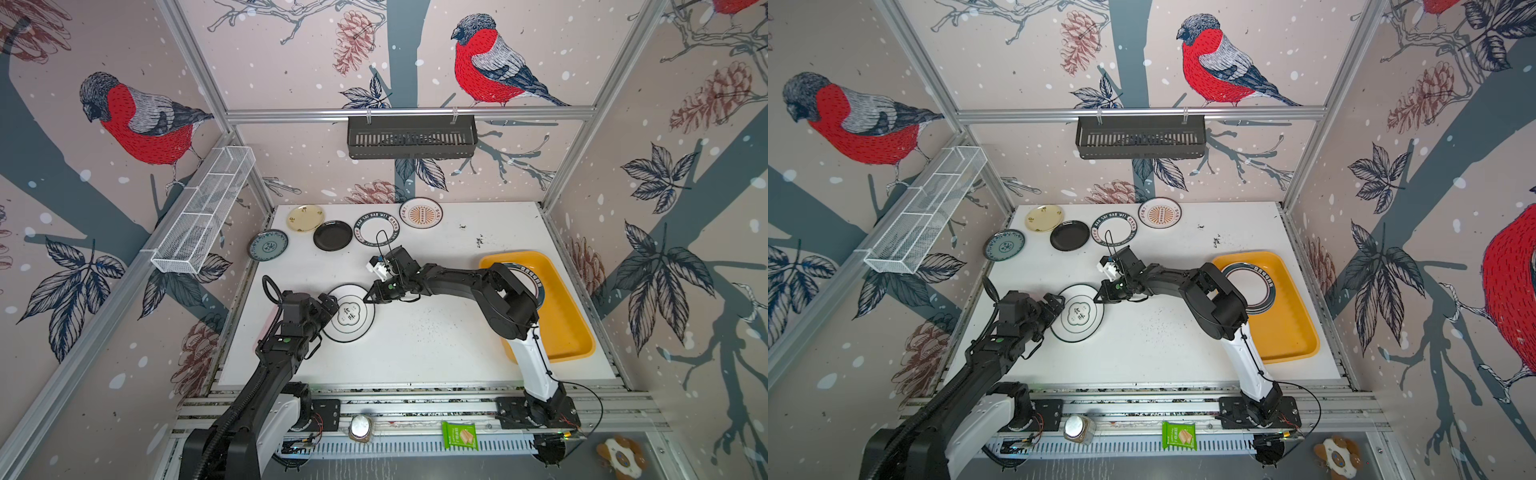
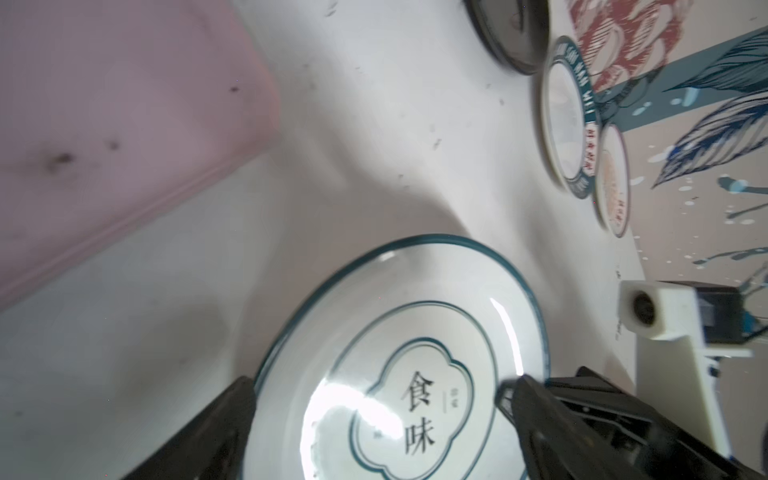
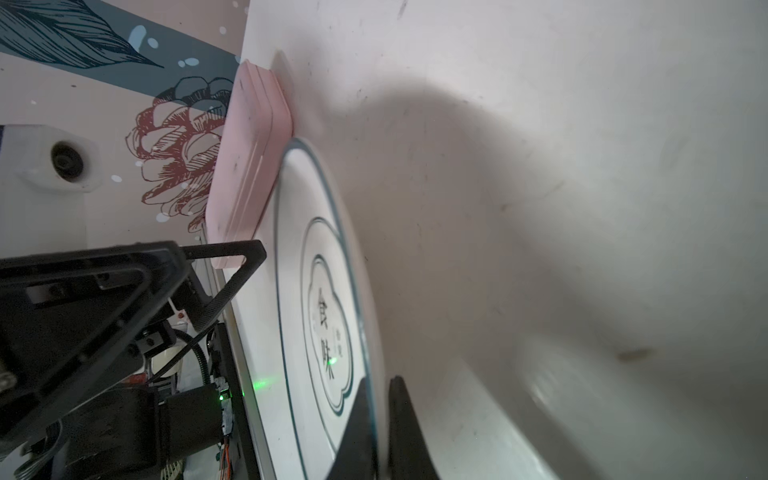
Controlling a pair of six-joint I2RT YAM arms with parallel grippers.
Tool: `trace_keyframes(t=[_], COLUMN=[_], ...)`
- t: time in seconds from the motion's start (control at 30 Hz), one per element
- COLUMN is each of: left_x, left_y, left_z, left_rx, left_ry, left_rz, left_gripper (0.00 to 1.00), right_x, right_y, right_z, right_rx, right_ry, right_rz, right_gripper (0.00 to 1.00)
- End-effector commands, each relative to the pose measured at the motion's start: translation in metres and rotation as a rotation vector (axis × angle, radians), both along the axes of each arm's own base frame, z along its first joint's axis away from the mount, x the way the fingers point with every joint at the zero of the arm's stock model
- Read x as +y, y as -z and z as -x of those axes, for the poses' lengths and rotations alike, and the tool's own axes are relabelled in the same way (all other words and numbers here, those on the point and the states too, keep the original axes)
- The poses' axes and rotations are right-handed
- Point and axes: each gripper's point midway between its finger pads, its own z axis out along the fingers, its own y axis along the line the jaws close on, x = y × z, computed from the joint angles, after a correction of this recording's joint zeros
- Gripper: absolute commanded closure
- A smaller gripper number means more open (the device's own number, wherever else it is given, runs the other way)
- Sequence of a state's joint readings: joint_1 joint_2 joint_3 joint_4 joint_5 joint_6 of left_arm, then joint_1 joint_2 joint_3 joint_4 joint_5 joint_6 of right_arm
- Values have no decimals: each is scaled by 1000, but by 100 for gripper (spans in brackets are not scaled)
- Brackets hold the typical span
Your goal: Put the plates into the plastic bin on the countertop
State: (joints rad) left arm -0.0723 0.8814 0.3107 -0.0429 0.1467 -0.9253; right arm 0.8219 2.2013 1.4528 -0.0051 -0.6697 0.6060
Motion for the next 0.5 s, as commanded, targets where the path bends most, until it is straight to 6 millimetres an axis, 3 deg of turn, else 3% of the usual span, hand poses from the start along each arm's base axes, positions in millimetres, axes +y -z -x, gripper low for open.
trace_keyframes(t=[0.0, 0.33, 0.47], left_x=[-4, -22, -54], left_y=[-29, -83, -106], left_z=[-20, -54, -67], left_rx=[-112, -259, -352], left_ry=[41, 173, 304], left_rz=[-23, -87, -114], left_gripper=[4, 4, 4], right_x=[-17, -60, -84], right_y=[6, -29, -46], right_z=[-10, -46, -62], right_rx=[14, -34, -67], right_ry=[79, 248, 337], right_rz=[47, 42, 58], right_gripper=[94, 95, 96])
